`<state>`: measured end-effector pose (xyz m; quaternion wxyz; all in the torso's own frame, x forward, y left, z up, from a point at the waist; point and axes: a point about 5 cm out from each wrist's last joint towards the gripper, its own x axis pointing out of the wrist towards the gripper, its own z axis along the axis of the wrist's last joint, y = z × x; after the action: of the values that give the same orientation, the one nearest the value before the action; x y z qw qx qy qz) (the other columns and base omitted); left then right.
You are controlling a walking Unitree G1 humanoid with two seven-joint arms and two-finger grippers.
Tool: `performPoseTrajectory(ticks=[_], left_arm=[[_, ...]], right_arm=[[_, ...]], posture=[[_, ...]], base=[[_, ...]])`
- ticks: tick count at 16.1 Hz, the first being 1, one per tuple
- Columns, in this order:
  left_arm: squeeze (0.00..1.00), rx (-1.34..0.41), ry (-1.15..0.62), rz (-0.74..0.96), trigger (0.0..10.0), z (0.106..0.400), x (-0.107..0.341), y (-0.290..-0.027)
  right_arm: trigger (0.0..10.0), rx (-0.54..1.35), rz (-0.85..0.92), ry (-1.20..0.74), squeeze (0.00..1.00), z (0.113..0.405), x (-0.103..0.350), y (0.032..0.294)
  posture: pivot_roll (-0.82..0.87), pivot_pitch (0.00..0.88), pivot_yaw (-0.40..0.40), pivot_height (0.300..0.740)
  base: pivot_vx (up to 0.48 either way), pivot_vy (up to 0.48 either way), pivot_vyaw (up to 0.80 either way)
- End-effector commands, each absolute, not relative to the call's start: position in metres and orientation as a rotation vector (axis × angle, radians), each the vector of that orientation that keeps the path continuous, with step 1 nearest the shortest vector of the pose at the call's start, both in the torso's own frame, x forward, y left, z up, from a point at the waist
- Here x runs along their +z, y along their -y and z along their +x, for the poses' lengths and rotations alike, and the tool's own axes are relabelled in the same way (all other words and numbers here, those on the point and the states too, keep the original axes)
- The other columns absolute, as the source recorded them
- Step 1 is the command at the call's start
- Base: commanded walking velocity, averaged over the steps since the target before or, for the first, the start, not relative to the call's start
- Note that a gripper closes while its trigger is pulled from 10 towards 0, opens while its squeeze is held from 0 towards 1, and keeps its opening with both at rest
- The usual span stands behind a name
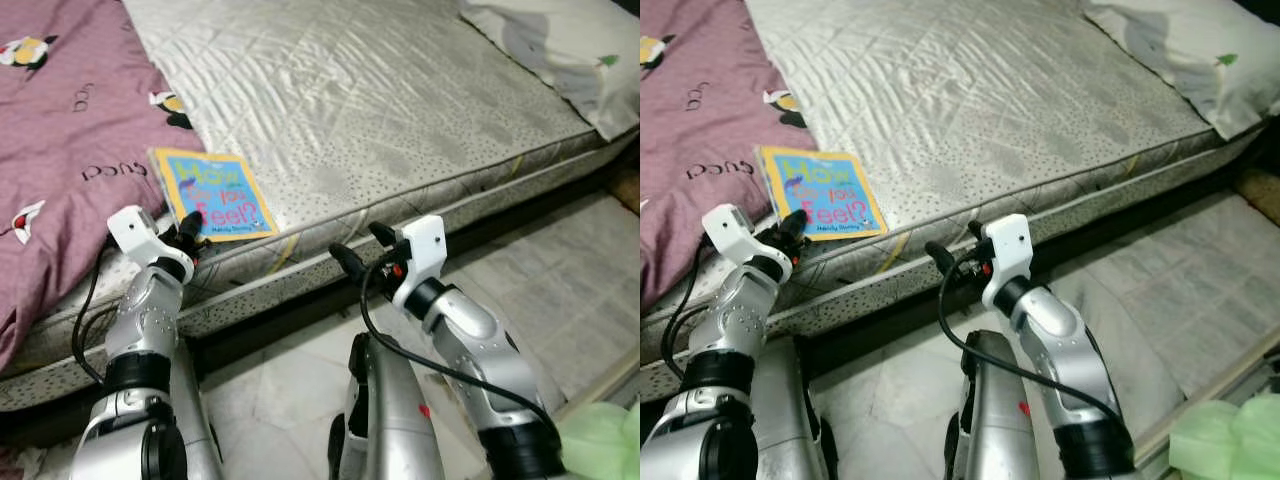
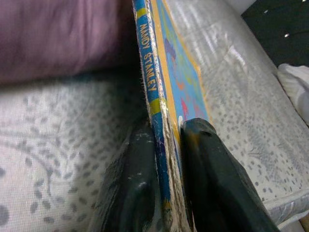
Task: Clean up the room
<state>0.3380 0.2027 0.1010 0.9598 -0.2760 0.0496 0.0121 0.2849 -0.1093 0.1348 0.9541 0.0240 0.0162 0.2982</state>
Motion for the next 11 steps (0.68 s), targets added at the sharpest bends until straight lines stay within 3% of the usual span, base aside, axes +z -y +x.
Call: performPoseTrajectory(ticks=[1,3,6,11], left_arm=[[0.00,0.029,-0.110,-0.538,0.0,0.335,0.100,-0.202],[0.00,0.009,-0.067,-0.496,0.0,0.324,0.105,-0.192],[0.00,-0.031,0.090,-0.268,0.0,0.312,0.135,-0.183],[0.00,-0.042,0.191,-0.137,0.0,0.293,0.153,-0.179]], right_arm=[[10.0,0.584,0.035,-0.022,0.00,0.287,0.134,0.111],[10.0,0.538,0.035,-0.005,0.00,0.292,0.134,0.113],[10.0,0.499,0.054,-0.005,0.00,0.298,0.128,0.112],[10.0,0.372,0.100,0.069,0.00,0.311,0.134,0.115]], posture=[[0.00,0.066,-0.087,0.492],[0.02,0.046,-0.074,0.492],[0.04,0.009,-0.060,0.492],[0.07,0.000,-0.042,0.492]], base=[[0.000,0.000,0.00],[0.000,0.000,0.00],[0.000,0.000,0.00],[0.000,0.000,0.00]])
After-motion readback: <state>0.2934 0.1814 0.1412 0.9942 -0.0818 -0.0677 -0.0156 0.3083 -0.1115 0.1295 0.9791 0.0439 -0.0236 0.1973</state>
